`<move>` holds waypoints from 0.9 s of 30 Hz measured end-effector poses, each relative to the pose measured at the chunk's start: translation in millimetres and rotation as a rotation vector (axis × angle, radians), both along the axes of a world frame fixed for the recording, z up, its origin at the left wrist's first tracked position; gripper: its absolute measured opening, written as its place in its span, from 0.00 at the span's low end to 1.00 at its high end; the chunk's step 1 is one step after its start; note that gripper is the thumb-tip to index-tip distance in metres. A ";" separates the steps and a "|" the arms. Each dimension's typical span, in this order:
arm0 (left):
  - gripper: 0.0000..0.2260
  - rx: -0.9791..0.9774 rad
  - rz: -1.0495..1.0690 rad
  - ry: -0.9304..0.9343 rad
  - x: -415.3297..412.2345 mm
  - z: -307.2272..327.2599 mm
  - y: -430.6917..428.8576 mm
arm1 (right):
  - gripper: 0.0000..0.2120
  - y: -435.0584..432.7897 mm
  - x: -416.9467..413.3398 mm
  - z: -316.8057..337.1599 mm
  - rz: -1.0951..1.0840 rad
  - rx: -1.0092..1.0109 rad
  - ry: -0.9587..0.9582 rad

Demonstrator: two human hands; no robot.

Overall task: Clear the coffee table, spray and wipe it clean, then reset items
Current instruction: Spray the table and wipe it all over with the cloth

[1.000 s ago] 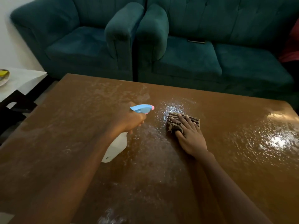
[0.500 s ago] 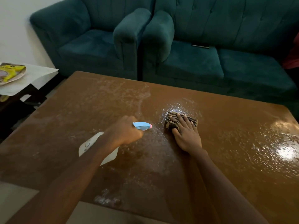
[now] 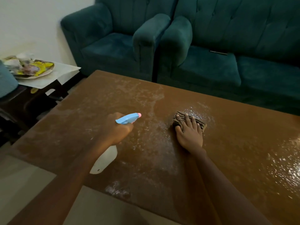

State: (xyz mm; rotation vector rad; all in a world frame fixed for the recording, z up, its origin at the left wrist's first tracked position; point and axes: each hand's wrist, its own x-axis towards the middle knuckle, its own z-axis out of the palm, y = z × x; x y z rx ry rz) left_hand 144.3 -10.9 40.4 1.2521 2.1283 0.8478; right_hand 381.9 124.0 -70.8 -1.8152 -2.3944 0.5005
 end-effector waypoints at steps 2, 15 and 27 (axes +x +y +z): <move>0.06 0.019 -0.008 0.004 -7.0 1.4 -1.2 | 0.26 -0.7 -31.4 1.3 0.050 0.013 -0.012; 0.05 -0.003 -0.100 -0.013 -15.5 2.1 1.8 | 0.31 -86.7 6.6 3.8 0.312 0.032 -0.005; 0.03 0.033 -0.059 -0.045 -17.8 6.3 -2.0 | 0.28 -34.5 -92.0 2.8 0.183 0.048 -0.060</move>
